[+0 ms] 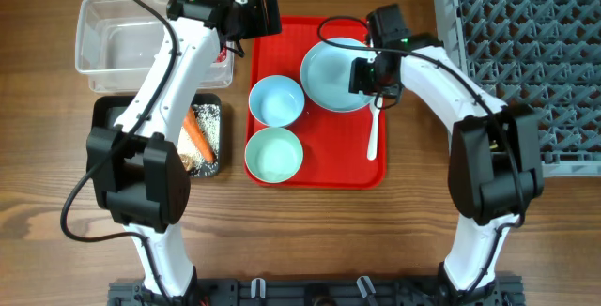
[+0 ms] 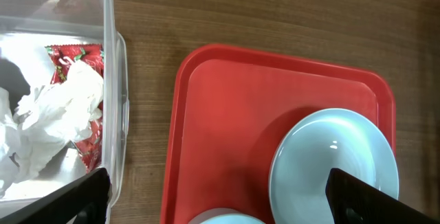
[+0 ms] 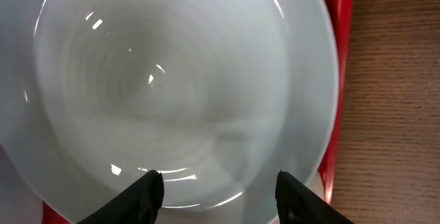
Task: Sort waste into correct bins and load items into the dishwasher rack
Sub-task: 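Grip the light-blue plate's edge with the right gripper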
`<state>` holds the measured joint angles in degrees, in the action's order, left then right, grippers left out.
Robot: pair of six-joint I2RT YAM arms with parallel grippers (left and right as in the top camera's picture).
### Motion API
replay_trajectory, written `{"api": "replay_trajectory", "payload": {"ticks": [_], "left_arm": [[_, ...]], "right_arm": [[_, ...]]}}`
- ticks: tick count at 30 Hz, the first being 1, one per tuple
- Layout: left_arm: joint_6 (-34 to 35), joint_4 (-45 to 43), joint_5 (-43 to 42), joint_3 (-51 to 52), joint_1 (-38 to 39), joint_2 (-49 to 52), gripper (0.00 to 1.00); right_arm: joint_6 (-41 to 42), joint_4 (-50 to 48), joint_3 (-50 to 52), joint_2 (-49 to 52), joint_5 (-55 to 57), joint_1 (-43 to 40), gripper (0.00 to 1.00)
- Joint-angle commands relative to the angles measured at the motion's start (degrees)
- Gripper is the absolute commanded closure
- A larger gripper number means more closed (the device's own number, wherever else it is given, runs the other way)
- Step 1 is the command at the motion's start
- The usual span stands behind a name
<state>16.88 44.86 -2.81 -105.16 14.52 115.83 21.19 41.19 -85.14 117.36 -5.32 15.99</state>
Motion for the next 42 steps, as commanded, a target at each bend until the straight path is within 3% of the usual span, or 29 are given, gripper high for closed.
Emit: {"api": "replay_trajectory", "payload": {"ticks": [1,14,21,42], "left_arm": [[0.28,0.70,1.01,0.15,-0.28,-0.74,0.00],[0.28,1.27,1.01,0.15,-0.28,-0.74,0.00],[0.31,1.27,0.98,0.15,-0.28,-0.74,0.00],[0.28,1.53,1.01,0.15,-0.28,-0.74,0.00]], "right_arm": [[0.07,0.70,0.48,-1.42,2.60,-0.04,0.45],[0.42,5.44,0.46,-1.46,1.51,-0.09,0.45],[0.42,4.52,0.48,-1.27,2.84,-0.09,0.49],[0.20,1.14,0.48,3.21,3.45,-0.09,0.49]]}}
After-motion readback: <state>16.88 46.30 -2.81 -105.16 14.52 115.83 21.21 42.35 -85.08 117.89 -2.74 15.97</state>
